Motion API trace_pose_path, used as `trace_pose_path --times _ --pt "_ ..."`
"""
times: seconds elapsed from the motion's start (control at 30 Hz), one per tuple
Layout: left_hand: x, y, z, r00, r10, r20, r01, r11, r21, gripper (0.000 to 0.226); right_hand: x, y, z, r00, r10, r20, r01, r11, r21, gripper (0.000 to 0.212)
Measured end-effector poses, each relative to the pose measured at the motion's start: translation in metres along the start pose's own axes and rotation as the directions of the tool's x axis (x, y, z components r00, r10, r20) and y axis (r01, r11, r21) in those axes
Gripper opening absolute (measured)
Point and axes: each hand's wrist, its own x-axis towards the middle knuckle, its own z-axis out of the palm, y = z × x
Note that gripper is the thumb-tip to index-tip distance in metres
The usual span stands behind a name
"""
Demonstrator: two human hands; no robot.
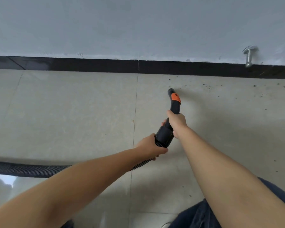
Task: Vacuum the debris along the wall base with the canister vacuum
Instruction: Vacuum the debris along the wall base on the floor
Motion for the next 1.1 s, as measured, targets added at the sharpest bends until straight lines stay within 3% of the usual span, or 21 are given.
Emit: trace_pose_path --times 0.23,0.47,0.87,1.1 --pt "0.019 0.020 0.005 1.000 0.012 -0.029 -0.011 0.999 0.037 0.037 0.014 -0.019 -0.008 0.999 -0.019 -0.045 0.017 0.999 -0.046 0.014" --pt "0.024 -0.005 0.000 0.998 -0.044 -0.038 0.042 0.998 -0.054 0.038 0.020 -0.009 0.020 0.998 -0.054 -0.033 0.050 0.993 -0.103 0.011" --pt "0.035 0.017 -0.026 0.991 0.089 0.100 -0.065 0.973 -0.221 0.043 0.014 -0.051 0.026 0.992 -0.028 -0.125 0.005 0.984 -0.178 0.012" --pt "0.053 0.018 -0.037 0.995 0.083 0.049 -0.071 0.978 -0.198 0.042 0.032 -0.057 0.034 0.994 -0.030 -0.107 0.013 0.988 -0.154 0.015"
